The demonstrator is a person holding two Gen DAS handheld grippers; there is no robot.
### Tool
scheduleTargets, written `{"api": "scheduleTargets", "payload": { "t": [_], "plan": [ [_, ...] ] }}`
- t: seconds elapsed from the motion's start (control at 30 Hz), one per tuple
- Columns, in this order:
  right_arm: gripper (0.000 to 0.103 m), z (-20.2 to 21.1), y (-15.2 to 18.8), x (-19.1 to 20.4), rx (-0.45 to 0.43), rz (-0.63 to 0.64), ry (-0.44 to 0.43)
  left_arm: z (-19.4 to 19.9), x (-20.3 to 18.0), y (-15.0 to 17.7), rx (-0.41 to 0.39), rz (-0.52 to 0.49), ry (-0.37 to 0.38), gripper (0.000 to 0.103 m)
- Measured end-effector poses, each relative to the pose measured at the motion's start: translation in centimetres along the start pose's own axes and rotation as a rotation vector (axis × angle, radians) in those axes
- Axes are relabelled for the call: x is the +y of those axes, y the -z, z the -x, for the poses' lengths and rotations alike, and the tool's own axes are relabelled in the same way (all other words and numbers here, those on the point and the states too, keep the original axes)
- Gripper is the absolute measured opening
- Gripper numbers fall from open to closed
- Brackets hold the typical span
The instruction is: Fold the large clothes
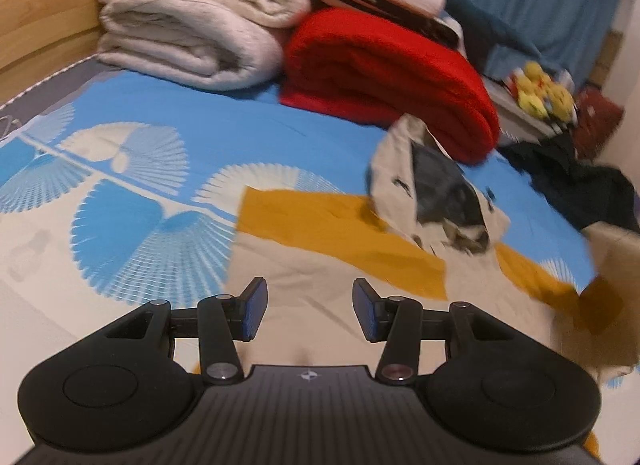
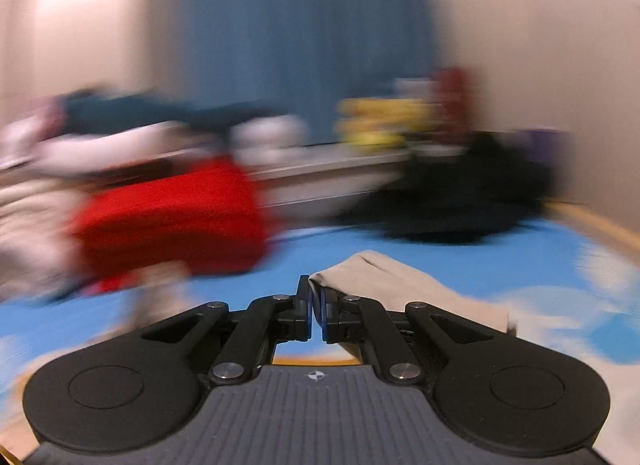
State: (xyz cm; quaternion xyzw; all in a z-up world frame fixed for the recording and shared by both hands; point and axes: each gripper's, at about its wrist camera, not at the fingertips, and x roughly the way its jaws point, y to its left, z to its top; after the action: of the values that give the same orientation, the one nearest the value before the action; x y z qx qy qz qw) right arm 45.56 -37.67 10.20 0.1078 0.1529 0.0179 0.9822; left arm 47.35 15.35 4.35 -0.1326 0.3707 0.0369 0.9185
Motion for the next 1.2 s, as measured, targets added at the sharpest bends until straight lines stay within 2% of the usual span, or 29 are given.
{"api": "scheduleTargets", "payload": {
  "t": [0.03, 0.1, 0.13, 0.23, 0.3, 0.37, 0.5, 0.57, 0.63, 0.7, 0.77, 0.83, 0.9, 0.97, 1.03, 1.2],
  "plan": [
    [0.009, 0.1, 0.8, 3.2, 0.048, 0.012, -0.123, 0.2, 0.6, -0.3, -0.002, 0.015, 0.0, 0.052],
    [0.028, 0.1, 2.9, 8.5, 0.181, 0.001, -0.324, 0.5, 1.4, -0.6, -0.001, 0.038, 0.006, 0.052],
    [0.038, 0.2, 4.0, 10.8, 0.249, 0.003, -0.392, 0.5, 1.8, -0.7, 0.005, 0.051, 0.013, 0.052],
    [0.04, 2.0, 6.8, 15.6, 0.355, 0.033, -0.437, 0.5, 2.5, -0.8, 0.027, 0.089, 0.034, 0.052],
    [0.04, 3.4, 7.6, 16.7, 0.403, 0.05, -0.422, 0.2, 2.7, -0.8, 0.046, 0.111, 0.055, 0.052],
    [0.04, 4.9, 7.3, 16.8, 0.402, 0.049, -0.372, -0.4, 2.8, -0.5, 0.075, 0.153, 0.086, 0.052],
    [0.043, 8.1, 6.4, 14.0, 0.375, -0.084, -0.254, -2.1, 4.0, 0.2, 0.147, 0.265, 0.113, 0.049],
    [0.047, 8.8, 6.0, 12.3, 0.339, -0.126, -0.206, -2.9, 4.5, 0.7, 0.174, 0.301, 0.109, 0.043],
    [0.049, 9.0, 6.7, 11.0, 0.305, -0.159, -0.179, -3.9, 4.7, 1.3, 0.206, 0.32, 0.116, 0.024],
    [0.049, 8.1, 8.1, 9.5, 0.309, -0.196, -0.138, -4.8, 4.5, 2.1, 0.237, 0.322, 0.126, 0.015],
    [0.049, 6.1, 9.2, 8.5, 0.365, -0.238, -0.086, -5.7, 4.3, 2.6, 0.255, 0.321, 0.112, 0.015],
    [0.049, 5.0, 9.3, 7.3, 0.373, -0.289, -0.08, -6.6, 4.0, 3.1, 0.274, 0.326, 0.097, 0.016],
    [0.049, 4.1, 9.1, 6.7, 0.383, -0.28, -0.08, -7.4, 3.9, 3.5, 0.287, 0.344, 0.079, 0.016],
    [0.048, 3.2, 9.2, 6.2, 0.379, -0.269, -0.077, -8.2, 3.8, 3.9, 0.301, 0.337, 0.06, 0.021],
    [0.048, 2.3, 9.2, 5.4, 0.386, -0.286, -0.037, -8.9, 3.6, 4.2, 0.315, 0.324, 0.04, 0.03],
    [0.048, 0.7, 9.0, 3.0, 0.395, -0.38, 0.01, -10.0, 3.4, 4.7, 0.337, 0.342, 0.025, 0.033]
  ]
}}
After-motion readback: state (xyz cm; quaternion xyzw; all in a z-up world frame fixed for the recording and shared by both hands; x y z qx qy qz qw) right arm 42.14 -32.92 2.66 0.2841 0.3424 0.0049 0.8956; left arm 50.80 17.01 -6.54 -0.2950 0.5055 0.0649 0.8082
